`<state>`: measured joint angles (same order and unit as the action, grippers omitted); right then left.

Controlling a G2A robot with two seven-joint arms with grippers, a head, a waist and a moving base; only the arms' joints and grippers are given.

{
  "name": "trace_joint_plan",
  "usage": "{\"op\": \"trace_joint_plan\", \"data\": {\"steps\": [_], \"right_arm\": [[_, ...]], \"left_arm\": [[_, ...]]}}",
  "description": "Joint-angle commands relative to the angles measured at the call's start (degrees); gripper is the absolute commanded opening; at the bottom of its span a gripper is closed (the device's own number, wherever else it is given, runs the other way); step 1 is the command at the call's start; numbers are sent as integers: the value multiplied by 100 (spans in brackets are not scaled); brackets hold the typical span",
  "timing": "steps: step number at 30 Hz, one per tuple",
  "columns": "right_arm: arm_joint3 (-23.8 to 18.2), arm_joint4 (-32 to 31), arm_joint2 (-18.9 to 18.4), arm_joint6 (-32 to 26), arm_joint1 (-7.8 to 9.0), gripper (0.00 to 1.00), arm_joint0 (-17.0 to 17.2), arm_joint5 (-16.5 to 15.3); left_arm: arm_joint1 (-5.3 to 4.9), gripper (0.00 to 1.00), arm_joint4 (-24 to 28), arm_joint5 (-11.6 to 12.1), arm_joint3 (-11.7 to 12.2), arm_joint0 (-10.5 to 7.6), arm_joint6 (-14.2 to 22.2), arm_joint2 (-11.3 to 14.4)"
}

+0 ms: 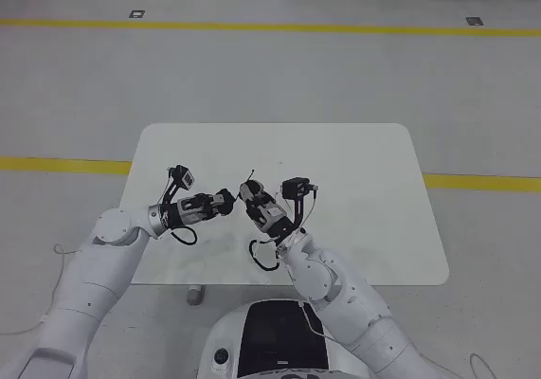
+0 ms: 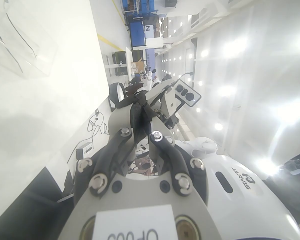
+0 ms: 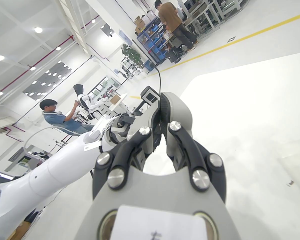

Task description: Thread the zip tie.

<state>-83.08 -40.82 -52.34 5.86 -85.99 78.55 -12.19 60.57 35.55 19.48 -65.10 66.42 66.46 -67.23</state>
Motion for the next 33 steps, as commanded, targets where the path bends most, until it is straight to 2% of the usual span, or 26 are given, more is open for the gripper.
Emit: {"op": "trace_joint_plan", "data": {"steps": [1, 33], "right_arm": [[5, -4, 3, -8, -2, 0, -3, 3], [18, -58, -4, 81, -23, 0, 12, 37]], "left_arm": [[-1, 0, 1, 0, -2, 0, 3, 0], [-6, 0, 9, 0, 7, 2, 27, 2]]}}
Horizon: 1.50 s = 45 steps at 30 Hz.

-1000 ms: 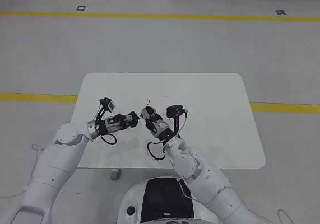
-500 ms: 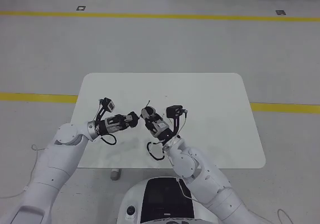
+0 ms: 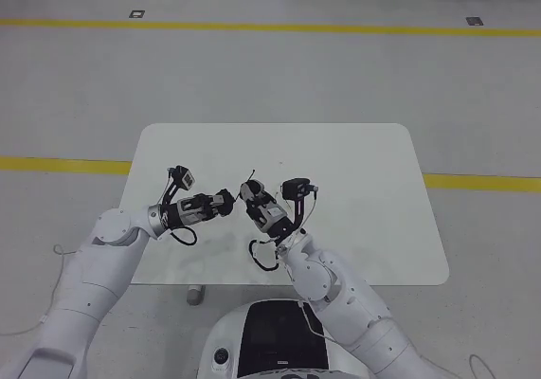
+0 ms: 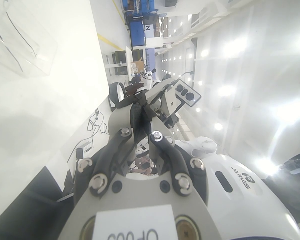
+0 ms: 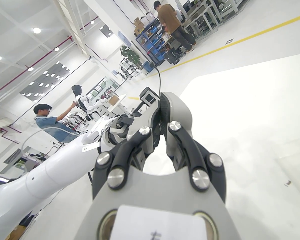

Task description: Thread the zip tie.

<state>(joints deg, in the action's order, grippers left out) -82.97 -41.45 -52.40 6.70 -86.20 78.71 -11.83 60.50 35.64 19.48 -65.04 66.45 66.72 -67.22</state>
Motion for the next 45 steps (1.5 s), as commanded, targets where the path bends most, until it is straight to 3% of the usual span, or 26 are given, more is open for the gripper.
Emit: {"op": "trace_joint_plan", "data": {"steps": [1, 32, 45], "right_arm": [[14, 9, 4, -7, -3, 0, -10, 1], [-25, -241, 62, -76, -11, 0, 16, 61], [-9, -394, 53, -13, -16, 0, 24, 245]], "left_arm": [[0, 0, 0, 0, 0, -1, 2, 2], [6, 0, -3, 0, 23, -10, -10, 6], [10, 0, -7, 0, 30, -27, -21, 14]]}}
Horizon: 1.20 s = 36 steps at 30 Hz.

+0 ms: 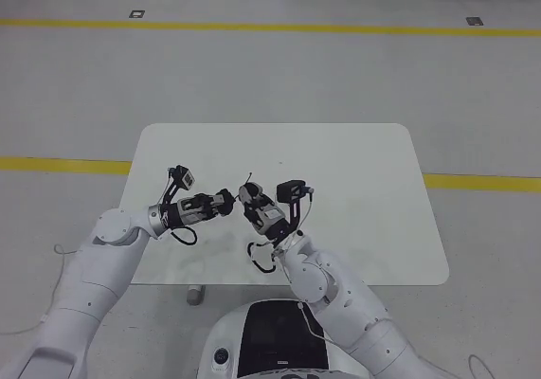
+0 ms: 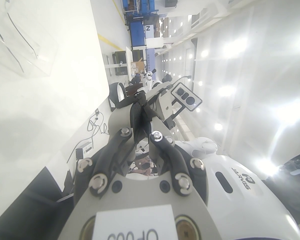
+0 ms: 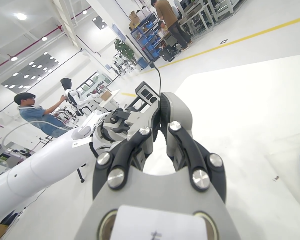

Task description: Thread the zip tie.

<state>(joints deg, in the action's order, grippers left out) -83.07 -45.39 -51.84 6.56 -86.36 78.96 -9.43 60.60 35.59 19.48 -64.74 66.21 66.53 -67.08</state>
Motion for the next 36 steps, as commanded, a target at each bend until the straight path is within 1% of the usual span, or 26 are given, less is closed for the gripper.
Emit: {"op": "trace_joint_plan", "data": {"steps": [1, 18, 32, 36], "right_arm": [[3, -5, -8, 2, 0, 0, 0, 11], [20, -17, -68, -31, -1, 0, 4, 106], [-32, -215, -12, -74, 8, 0, 18, -25], [-30, -282, 12, -87, 7, 0, 15, -5]], "left_arm": [[0, 0, -2, 0, 2, -6, -3, 0], [3, 0, 8, 0, 26, -46, 10, 29], [9, 0, -54, 0, 98, -67, -60, 95], [7, 0, -60, 0, 103, -74, -65, 110]]}}
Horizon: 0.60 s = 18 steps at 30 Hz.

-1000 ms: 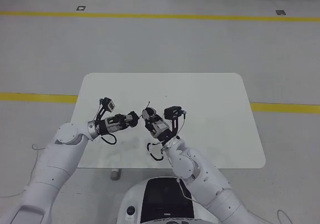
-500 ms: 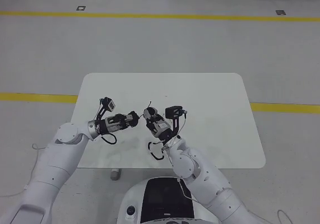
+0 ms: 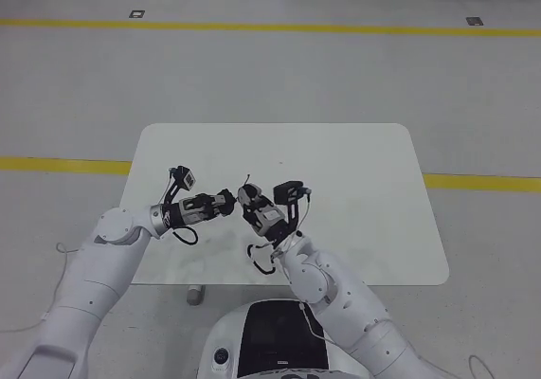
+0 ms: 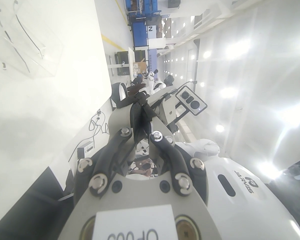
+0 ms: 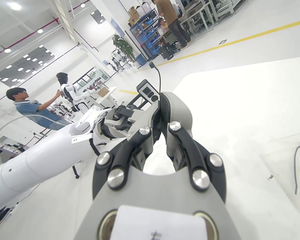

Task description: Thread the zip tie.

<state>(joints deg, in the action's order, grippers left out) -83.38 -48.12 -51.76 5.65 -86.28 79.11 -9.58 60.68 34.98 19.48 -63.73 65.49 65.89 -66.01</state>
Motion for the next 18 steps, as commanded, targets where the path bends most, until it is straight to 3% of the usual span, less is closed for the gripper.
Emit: {"op": "trace_joint_plan", "data": {"steps": [1, 18], "right_arm": [[0, -17, 7, 6, -2, 0, 0, 13], [72, -74, -47, 124, -19, 0, -2, 329]], "left_arm": [[-2, 0, -1, 0, 3, -3, -3, 5], [-28, 0, 15, 0, -107, 59, -1, -58]]}}
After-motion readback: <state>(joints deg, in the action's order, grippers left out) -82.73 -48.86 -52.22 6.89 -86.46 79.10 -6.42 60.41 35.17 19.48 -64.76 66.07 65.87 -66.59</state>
